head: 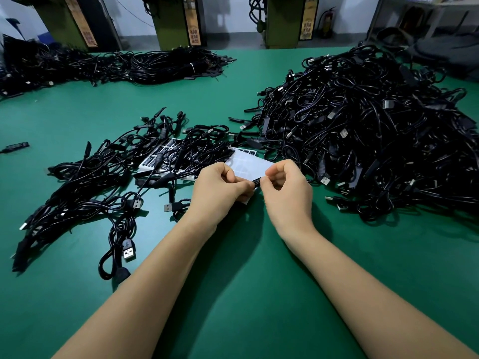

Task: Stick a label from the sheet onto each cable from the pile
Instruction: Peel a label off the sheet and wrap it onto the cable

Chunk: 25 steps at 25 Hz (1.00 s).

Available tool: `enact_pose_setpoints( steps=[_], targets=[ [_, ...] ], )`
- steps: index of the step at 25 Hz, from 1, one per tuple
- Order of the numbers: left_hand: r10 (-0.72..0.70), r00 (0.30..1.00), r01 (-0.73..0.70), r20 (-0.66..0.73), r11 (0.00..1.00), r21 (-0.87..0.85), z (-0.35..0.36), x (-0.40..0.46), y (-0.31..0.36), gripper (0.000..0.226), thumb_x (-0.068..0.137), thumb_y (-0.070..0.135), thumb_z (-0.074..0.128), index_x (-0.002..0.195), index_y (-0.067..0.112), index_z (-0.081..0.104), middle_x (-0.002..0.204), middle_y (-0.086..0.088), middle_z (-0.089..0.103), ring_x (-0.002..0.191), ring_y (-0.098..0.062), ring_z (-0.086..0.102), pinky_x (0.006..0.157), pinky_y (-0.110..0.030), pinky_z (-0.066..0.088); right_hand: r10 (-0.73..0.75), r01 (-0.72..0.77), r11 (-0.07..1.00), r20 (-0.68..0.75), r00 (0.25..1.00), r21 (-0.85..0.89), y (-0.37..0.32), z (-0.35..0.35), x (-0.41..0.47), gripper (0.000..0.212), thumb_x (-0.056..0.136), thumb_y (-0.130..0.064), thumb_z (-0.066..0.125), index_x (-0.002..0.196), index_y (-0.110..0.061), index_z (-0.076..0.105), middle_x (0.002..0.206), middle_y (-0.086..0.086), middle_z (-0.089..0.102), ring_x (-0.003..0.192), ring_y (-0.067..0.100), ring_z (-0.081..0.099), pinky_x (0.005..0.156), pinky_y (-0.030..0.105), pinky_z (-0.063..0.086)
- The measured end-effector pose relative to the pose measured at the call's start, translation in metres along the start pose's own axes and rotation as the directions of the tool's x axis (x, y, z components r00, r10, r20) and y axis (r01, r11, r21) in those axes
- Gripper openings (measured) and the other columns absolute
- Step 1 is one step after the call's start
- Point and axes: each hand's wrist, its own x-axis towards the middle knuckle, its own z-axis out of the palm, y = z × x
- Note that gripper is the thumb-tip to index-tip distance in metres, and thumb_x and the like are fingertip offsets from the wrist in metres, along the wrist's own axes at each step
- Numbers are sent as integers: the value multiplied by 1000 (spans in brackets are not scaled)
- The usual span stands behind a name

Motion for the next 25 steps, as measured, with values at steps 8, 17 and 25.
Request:
enact_pose_setpoints(
  steps=[8,17,25],
  targets=[
    [20,1000,-20,8,999,-38,0,-2,1,46,76,-12,69,66,15,33,73,-23,69,61,-27,68,59,-34,56,-8,8,1000,-24,1000,5,2,-1,0,14,84,-3,62,83,-15,56,78,-7,59,76,13,56,72,24,44],
    [53,998,-49,44,994,-93,-7,1,-1,42,81,-8,68,68,14,35,76,-21,71,67,-23,71,59,-25,57,63,-75,992,120,991,102,1,-1,5,13,83,-31,71,84,-21,63,72,-7,64,70,11,60,72,29,48],
    [62,995,-53,78,992,-114,-7,0,-2,38,80,-9,68,69,11,38,70,-12,71,64,-21,70,57,-24,56,45,-122,949,258,965,292,4,-10,11,15,89,-6,64,80,-17,60,64,-5,67,61,4,65,67,19,51]
  ],
)
